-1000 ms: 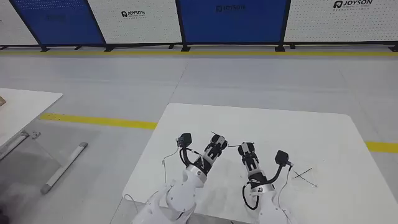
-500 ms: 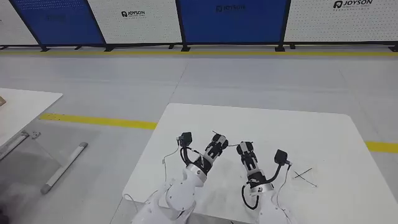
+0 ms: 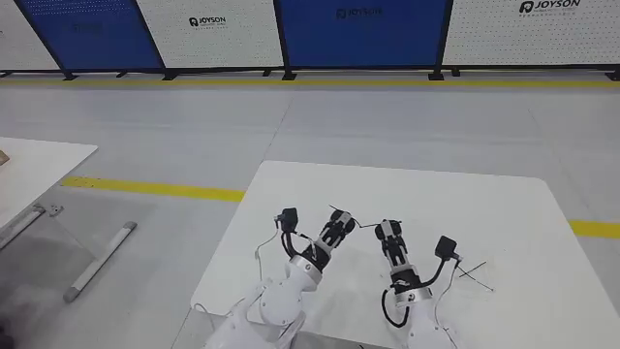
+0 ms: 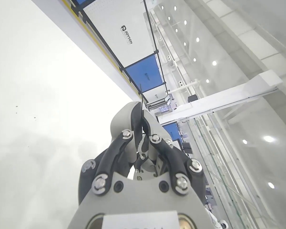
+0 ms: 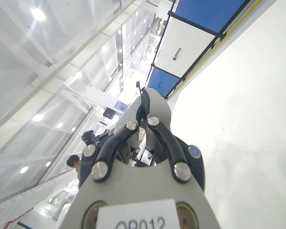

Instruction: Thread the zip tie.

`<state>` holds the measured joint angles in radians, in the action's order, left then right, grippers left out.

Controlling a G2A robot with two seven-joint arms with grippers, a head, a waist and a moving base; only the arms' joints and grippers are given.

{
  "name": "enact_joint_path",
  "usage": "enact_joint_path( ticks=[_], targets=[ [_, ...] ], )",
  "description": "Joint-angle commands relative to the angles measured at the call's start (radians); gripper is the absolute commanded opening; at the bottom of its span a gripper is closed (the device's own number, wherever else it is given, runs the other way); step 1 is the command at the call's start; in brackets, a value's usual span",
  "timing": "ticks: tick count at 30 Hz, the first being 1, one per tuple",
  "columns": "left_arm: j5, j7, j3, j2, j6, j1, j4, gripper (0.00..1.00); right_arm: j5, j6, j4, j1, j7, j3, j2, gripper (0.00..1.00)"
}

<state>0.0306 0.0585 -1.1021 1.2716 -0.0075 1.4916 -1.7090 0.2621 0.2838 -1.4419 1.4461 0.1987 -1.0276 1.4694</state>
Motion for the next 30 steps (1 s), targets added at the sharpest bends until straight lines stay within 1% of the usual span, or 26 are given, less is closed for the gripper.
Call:
enact_joint_path(
  ticks=[1, 4, 6, 7, 8, 13, 17, 22, 30],
  targets=[
    [0.003, -0.002, 0.002, 0.001, 0.002, 0.001, -0.001, 0.0, 0.009, -0.007, 0.002, -0.002, -0.006, 0.003, 0.001, 0.0],
    [0.031, -0.005, 0.004, 0.0, 0.017, -0.001, -0.002, 0.0, 0.021, -0.016, 0.004, -0.004, 0.003, 0.005, 0.003, 0.0],
    [0.053, 0.002, 0.005, 0.0, 0.031, -0.001, -0.002, 0.0, 0.024, -0.017, 0.004, -0.003, 0.009, 0.002, 0.003, 0.0],
    [0.077, 0.017, 0.003, -0.001, 0.037, -0.002, -0.001, 0.0, 0.026, -0.019, 0.003, -0.002, 0.01, 0.001, 0.003, 0.0],
    [0.099, 0.036, 0.007, 0.0, 0.039, 0.0, 0.0, 0.0, 0.03, -0.024, 0.002, -0.001, 0.01, 0.0, 0.003, 0.0],
    [0.124, 0.057, 0.021, 0.004, 0.047, -0.002, 0.003, 0.0, 0.045, -0.042, -0.001, 0.001, 0.008, 0.001, 0.005, 0.0],
    [0.136, 0.058, 0.022, 0.005, 0.052, -0.003, -0.003, 0.0, 0.049, -0.044, -0.001, 0.001, 0.008, 0.001, 0.006, 0.0],
    [0.137, 0.042, 0.015, 0.005, 0.061, -0.003, -0.011, 0.0, 0.055, -0.048, -0.006, 0.005, 0.009, -0.001, 0.008, 0.0],
    [0.145, 0.023, 0.011, 0.005, 0.07, -0.002, -0.009, 0.0, 0.065, -0.058, -0.009, 0.008, 0.01, -0.001, 0.01, 0.0]
  ],
)
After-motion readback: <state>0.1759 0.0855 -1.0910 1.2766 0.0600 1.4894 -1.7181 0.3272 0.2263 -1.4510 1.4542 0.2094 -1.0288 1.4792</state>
